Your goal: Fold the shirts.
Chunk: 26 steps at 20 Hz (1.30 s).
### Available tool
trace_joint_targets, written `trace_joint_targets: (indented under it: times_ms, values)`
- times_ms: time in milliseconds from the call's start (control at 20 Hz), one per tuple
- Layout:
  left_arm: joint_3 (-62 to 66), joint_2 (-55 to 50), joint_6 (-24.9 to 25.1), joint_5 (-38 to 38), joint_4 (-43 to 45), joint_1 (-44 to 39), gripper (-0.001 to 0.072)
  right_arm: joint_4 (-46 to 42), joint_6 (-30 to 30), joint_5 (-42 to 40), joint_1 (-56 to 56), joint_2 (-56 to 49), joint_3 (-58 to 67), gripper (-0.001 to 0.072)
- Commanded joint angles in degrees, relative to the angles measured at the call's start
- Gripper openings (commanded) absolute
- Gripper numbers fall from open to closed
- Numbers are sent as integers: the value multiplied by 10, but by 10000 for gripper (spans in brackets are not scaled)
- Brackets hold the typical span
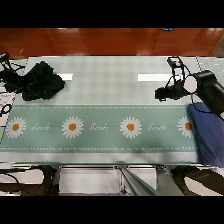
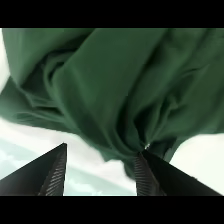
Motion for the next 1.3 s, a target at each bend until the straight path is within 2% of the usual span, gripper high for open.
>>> trace_joint_targets:
  times_ms: [0,150,300,350,400,450,600,750,850,1000,1250]
  values:
    - [1,-50,-3,54,-32,9,506,8,13,-11,0,2,-5,409]
    - [1,-78,-16,92,-41,8,505,9,14,-17,0,2,-5,409]
    - [2,-97,-6,65,-49,5,497,9,24,-33,0,2,-4,409]
    - [7,-97,-5,49,-49,5,344,9,24,-34,0,2,-4,409]
    - [17,-95,8,27,-49,6,116,8,24,-33,0,4,-4,409]
    - [32,-90,34,6,-49,4,31,8,24,-32,0,9,-4,409]
    - [85,-59,49,-31,-71,-6,31,-9,25,-32,0,46,-4,409]
    - [113,17,76,-1,-155,-28,31,-46,42,-30,0,115,-4,409]
    - [125,79,77,22,-196,-46,31,-53,42,-21,0,165,-4,409]
    - [161,165,101,24,-246,-74,31,-52,42,23,0,231,-4,409]
    - [278,238,102,19,-294,-147,31,-51,41,78,0,313,-4,408]
